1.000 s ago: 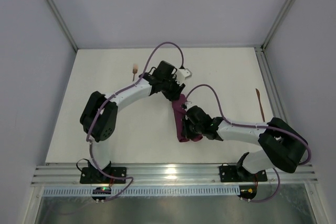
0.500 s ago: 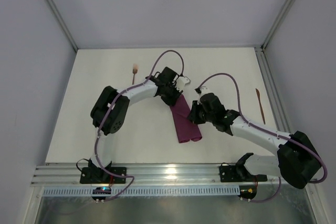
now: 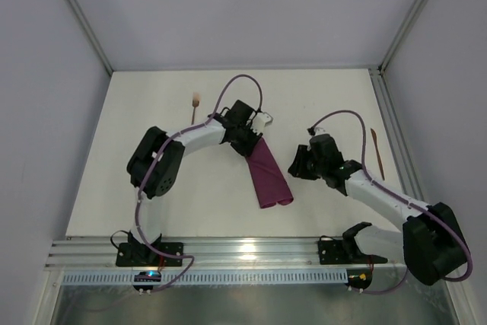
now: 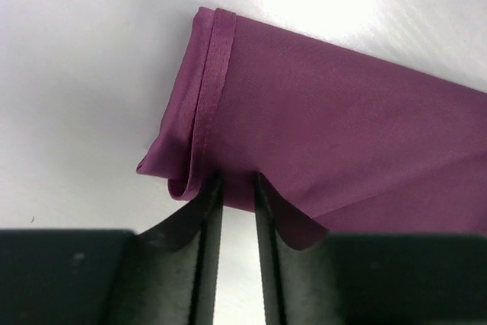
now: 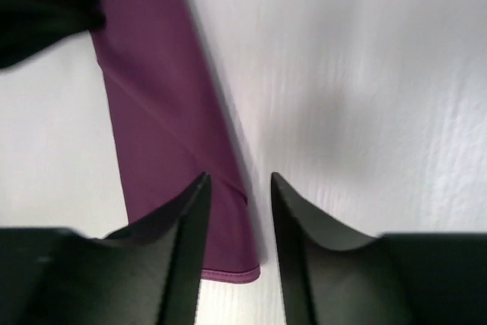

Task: Fold the napkin into a case and place the utensils inside
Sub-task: Smooth out the smaller rectangle-folded napkin at the center of the board, then pick up the knife from the corner of the board.

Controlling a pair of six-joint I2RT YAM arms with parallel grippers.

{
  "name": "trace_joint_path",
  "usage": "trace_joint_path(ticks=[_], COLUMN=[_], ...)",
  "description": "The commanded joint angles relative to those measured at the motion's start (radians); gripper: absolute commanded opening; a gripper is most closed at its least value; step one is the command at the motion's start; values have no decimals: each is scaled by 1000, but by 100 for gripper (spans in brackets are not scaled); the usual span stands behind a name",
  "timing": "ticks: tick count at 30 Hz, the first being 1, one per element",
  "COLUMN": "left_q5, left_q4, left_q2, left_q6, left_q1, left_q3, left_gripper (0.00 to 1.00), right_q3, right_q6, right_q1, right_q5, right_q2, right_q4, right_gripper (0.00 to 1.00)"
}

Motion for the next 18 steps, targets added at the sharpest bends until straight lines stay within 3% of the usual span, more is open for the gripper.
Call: trace_joint_path(ticks=[1,3,4,5,8,12,15,18], left_q5=[-30,-24,-20,-14,20,54,77,101], left_q4=[-15,-12,-12,-18,-39,-107,-131,-163], left_q2=[-85,-110,-132,-141,-167,-207,-266,-332], left_q6=[-40,-47,-52,-57,-78,-87,-67,-51], left_q1=[12,14,12,12,14,21,52,116], left_q3=[-2,24,40,55,123,166,132,68], left_gripper=[27,35,38,39,42,44,46,47], right_q3=[164,239,257,276,348,431,501,528], right_q6=[-115,-167,-184,-201,-247,-278,-314,-348], right_q1=[-180,-286,-399,-456,-684,-895,-986,-1001], right_q5=[-28,-46,-50,-43,-39,-22,-50,-51], right_q2=[-61,-58,-54,-43,44,211,357,460], right_q4=[-66,-109,-115,-128,-155,-191,-261,-293], right_gripper=[45,59,67,71,73,73,73,73])
